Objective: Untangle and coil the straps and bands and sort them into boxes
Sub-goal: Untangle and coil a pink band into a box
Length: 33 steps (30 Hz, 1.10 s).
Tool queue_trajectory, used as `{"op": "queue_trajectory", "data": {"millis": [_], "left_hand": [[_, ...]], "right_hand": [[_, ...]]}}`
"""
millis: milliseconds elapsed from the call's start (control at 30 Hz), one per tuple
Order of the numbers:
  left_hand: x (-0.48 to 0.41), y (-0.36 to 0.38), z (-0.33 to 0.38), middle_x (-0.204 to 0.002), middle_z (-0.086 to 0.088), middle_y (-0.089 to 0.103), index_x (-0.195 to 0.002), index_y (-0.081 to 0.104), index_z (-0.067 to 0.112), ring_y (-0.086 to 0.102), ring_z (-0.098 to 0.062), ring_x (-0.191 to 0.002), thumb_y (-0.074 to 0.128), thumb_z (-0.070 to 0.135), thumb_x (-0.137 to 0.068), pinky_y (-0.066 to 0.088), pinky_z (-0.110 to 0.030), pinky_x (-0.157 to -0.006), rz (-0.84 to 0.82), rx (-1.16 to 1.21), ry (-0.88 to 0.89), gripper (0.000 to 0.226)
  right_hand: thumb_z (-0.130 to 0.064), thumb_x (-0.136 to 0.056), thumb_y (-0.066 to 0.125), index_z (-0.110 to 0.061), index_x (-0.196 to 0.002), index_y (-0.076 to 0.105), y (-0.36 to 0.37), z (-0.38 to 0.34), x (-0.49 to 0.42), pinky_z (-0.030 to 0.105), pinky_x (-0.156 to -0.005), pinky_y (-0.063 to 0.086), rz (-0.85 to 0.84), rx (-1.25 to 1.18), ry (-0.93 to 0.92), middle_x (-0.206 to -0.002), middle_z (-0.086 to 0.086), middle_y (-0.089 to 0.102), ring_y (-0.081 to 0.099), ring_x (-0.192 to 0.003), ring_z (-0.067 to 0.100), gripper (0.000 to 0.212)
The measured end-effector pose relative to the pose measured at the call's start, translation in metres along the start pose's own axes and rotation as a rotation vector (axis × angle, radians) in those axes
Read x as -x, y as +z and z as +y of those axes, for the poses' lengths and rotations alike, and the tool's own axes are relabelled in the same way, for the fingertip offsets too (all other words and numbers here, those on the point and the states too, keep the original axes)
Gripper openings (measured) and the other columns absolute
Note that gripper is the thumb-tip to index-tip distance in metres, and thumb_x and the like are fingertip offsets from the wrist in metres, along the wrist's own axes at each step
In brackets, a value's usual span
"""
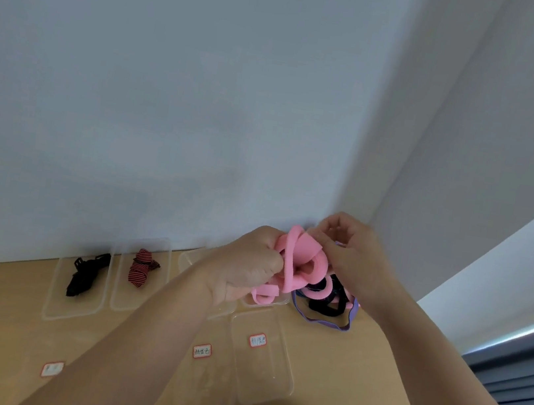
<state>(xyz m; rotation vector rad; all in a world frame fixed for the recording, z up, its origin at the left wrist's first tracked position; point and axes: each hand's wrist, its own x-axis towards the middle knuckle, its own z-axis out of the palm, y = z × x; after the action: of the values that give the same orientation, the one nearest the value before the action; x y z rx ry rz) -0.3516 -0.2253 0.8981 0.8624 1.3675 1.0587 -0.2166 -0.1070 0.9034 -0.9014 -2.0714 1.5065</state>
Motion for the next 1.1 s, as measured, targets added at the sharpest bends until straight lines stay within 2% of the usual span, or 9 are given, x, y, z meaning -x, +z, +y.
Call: {"op": "queue_trajectory", "data": {"millis": [100, 200, 333, 467, 567, 700, 833, 933, 1100], "left_hand": [[0.002, -0.003, 0.001, -0.079, -0.019, 0.059, -0.093, 0.072, 0.0, 0.047, -0.034, -0.072, 0.066, 0.011, -0.06, 0.036, -0.056, -0.067, 0.05, 0.038, 0.018, 0.035], [0.004, -0.006, 0.003, -0.08, -0.019, 0.057, -0.09, 0.069, -0.003, 0.046, -0.038, -0.076, 0.063, 0.005, -0.067, 0.036, -0.049, -0.071, 0.096, -0.008, 0.021, 0.026], [-0.001, -0.005, -0.001, -0.094, -0.02, 0.07, -0.099, 0.071, 0.003, 0.065, -0.033, -0.084, 0.071, -0.001, -0.071, 0.05, -0.052, -0.077, 0.191, -0.043, 0.022, 0.028], [-0.006, -0.004, -0.007, -0.102, -0.024, 0.074, -0.099, 0.07, 0.008, 0.071, -0.044, -0.102, 0.072, 0.005, -0.06, 0.052, -0.065, -0.095, 0.38, 0.008, 0.037, 0.039], [-0.006, -0.001, -0.007, -0.105, -0.031, 0.069, -0.095, 0.073, 0.005, 0.068, -0.048, -0.101, 0.075, 0.013, -0.063, 0.052, -0.06, -0.094, 0.406, 0.054, 0.088, 0.033], [-0.002, 0.002, -0.001, -0.105, -0.029, 0.071, -0.107, 0.074, 0.0, 0.07, -0.041, -0.1, 0.067, 0.009, -0.083, 0.051, -0.048, -0.094, 0.393, 0.218, 0.148, 0.026], [0.001, 0.008, -0.001, -0.113, -0.014, 0.074, -0.122, 0.067, 0.01, 0.071, -0.034, -0.11, 0.078, 0.03, -0.083, 0.054, -0.05, -0.1, 0.366, 0.284, 0.164, 0.045], [-0.001, 0.011, -0.008, -0.114, -0.005, 0.074, -0.119, 0.07, 0.018, 0.074, -0.029, -0.103, 0.087, 0.025, -0.078, 0.058, -0.05, -0.095, 0.506, 0.2, 0.194, 0.045], [-0.002, -0.001, -0.016, -0.103, -0.02, 0.076, -0.118, 0.068, 0.003, 0.076, -0.031, -0.095, 0.076, 0.022, -0.091, 0.062, -0.044, -0.087, 0.633, 0.303, 0.159, 0.034]], "right_hand": [[-0.037, -0.103, 0.054, -0.01, -0.088, 0.072, 0.002, -0.002, 0.006, 0.042, -0.071, 0.056, -0.061, -0.172, 0.017, -0.084, 0.016, 0.073, 0.067, -0.071, 0.027, 0.036], [-0.036, -0.097, 0.065, -0.01, -0.094, 0.072, -0.002, -0.008, 0.012, 0.045, -0.076, 0.058, -0.141, -0.164, -0.032, -0.088, 0.015, 0.075, 0.071, -0.08, 0.032, 0.027], [-0.039, -0.094, 0.069, -0.015, -0.095, 0.073, -0.003, -0.008, 0.013, 0.051, -0.077, 0.058, -0.132, -0.093, -0.002, -0.084, 0.009, 0.077, 0.072, -0.083, 0.036, 0.024], [-0.039, -0.095, 0.067, -0.015, -0.095, 0.073, -0.005, -0.008, 0.013, 0.049, -0.073, 0.058, -0.102, -0.074, 0.024, -0.081, 0.003, 0.076, 0.071, -0.072, 0.019, 0.024], [-0.035, -0.098, 0.065, -0.013, -0.098, 0.071, -0.002, -0.007, 0.012, 0.034, -0.074, 0.057, -0.058, -0.099, 0.016, -0.086, 0.003, 0.077, 0.074, -0.076, 0.015, 0.022], [-0.037, -0.096, 0.067, -0.01, -0.099, 0.07, 0.001, -0.005, 0.008, 0.044, -0.075, 0.063, 0.004, -0.164, 0.053, -0.084, 0.013, 0.075, 0.074, -0.08, 0.032, 0.028], [-0.037, -0.094, 0.069, -0.014, -0.097, 0.069, 0.013, -0.004, 0.004, 0.042, -0.07, 0.063, 0.142, -0.193, 0.063, -0.076, 0.007, 0.075, 0.075, -0.071, 0.023, 0.023], [-0.032, -0.094, 0.069, -0.015, -0.096, 0.069, 0.025, -0.003, 0.0, 0.044, -0.071, 0.063, 0.222, -0.239, 0.102, -0.076, 0.004, 0.076, 0.075, -0.07, 0.021, 0.017], [-0.026, -0.095, 0.068, -0.01, -0.098, 0.068, 0.037, 0.002, -0.006, 0.043, -0.071, 0.064, 0.182, -0.336, 0.213, -0.083, 0.006, 0.076, 0.076, -0.074, 0.021, 0.016]]}}
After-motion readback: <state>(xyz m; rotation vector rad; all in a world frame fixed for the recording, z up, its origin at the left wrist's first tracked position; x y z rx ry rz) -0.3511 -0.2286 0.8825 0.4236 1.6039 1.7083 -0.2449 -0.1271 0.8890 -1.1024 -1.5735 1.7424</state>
